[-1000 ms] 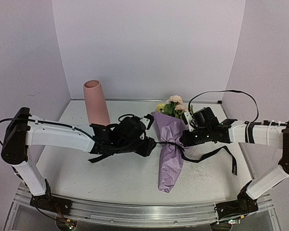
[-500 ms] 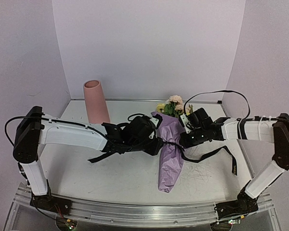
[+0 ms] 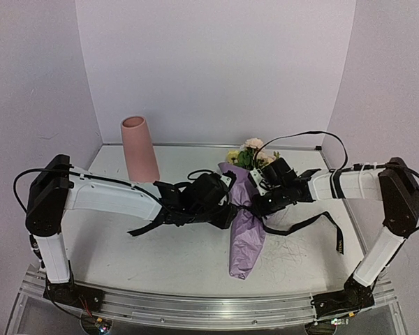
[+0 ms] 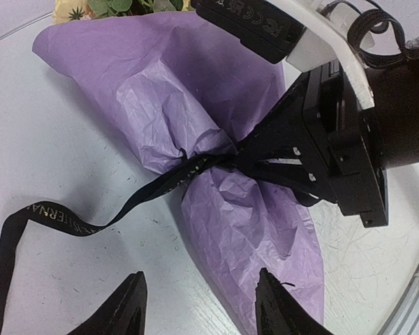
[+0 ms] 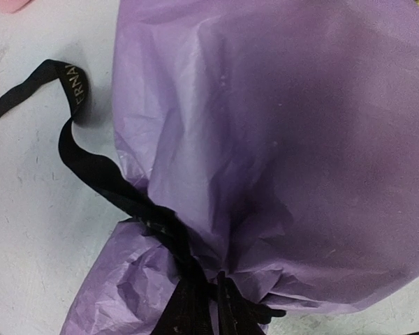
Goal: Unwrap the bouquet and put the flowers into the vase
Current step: Untie the ribbon from the wrapping paper.
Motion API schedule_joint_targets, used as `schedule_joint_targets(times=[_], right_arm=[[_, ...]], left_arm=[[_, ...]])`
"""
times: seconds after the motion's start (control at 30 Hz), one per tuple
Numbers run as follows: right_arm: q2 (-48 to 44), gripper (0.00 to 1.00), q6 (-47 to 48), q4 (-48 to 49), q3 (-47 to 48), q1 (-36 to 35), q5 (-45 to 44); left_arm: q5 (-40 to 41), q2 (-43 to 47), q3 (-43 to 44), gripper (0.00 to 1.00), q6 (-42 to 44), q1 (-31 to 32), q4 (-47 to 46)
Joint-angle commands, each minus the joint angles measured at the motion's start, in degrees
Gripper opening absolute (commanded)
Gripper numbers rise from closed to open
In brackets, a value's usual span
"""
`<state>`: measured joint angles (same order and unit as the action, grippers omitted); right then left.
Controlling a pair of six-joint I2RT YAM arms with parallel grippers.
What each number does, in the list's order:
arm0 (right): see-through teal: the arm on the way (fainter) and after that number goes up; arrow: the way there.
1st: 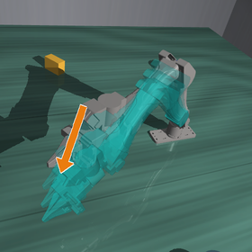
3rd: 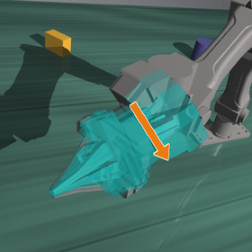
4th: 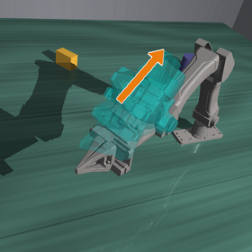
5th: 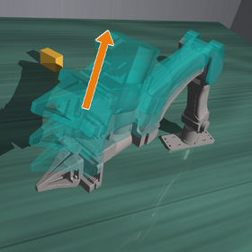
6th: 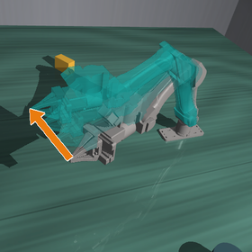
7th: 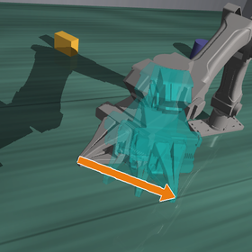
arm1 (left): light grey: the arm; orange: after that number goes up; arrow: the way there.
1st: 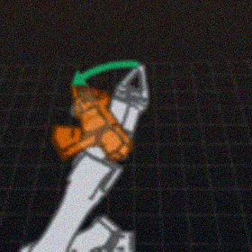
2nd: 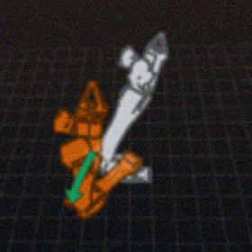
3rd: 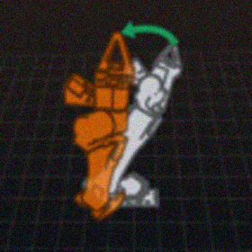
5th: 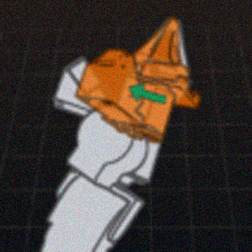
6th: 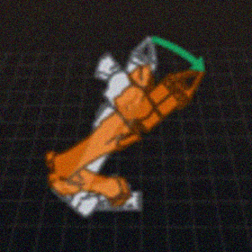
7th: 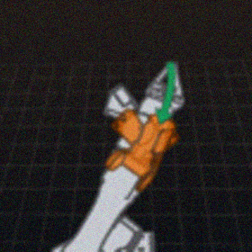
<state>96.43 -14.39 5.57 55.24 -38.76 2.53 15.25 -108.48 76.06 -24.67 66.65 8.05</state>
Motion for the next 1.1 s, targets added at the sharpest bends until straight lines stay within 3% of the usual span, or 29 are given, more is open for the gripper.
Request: schedule_joint_targets(times=[0.0, 0.27, 0.6, 1.07], right_arm=[[2.3, 0.15, -0.1, 0.5, 1.0, -1.2, 3.3], [3.3, 0.26, -0.4, 2.1, 0.5, -1.5, 3.1], [-5.1, 0.00, -2.7, 4.2, -2.9, -1.5, 0.7], [-15.2, 0.02, -5.4, 3.9, -8.1, -1.5, 4.9]], left_arm=[[1.7, -1.3, 4.7, 0.56, -1.4, -0.3, 0.9], [3.3, -3.9, 7.4, 0.61, -3.5, -0.3, 1.9], [0.1, -5.2, 7.0, 0.62, -6.9, -1.8, 1.9], [-5.1, -9.9, 9.9, 0.62, -7.8, -3.1, 1.8]])
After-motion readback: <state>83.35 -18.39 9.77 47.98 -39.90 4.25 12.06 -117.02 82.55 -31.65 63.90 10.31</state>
